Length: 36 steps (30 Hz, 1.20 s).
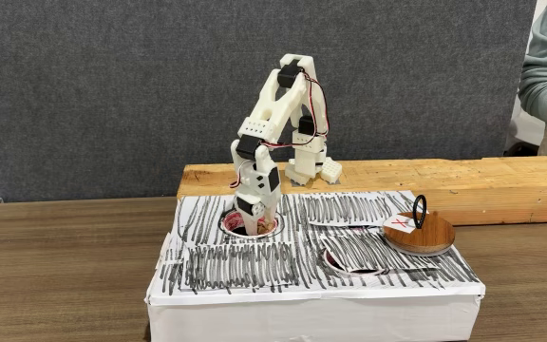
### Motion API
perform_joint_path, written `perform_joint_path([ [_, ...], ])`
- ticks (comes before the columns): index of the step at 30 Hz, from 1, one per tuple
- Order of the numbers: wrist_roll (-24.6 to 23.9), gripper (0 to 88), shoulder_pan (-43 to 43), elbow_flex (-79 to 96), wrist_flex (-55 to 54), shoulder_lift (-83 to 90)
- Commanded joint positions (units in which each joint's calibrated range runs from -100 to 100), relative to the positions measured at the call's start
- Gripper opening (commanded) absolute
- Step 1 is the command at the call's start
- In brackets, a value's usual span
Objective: Pick the brown debris from the hole.
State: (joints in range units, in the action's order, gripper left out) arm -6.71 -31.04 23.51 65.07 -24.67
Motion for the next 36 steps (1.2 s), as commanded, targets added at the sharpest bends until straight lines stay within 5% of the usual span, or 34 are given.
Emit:
perform_joint_path([
  [1, 0.3, 8.2, 0.3, -0.1, 0.8, -0.5],
  [4, 0.4, 0.0, 0.3, -0.1, 0.8, -0.5],
  [21, 0.5, 1.1, 0.7, -0.3, 0.9, 1.7],
  [30, 0.6, 1.1, 1.0, -0.5, 1.0, 24.6],
  [36, 5.6, 1.1, 4.2, 0.3, 1.6, 39.1],
])
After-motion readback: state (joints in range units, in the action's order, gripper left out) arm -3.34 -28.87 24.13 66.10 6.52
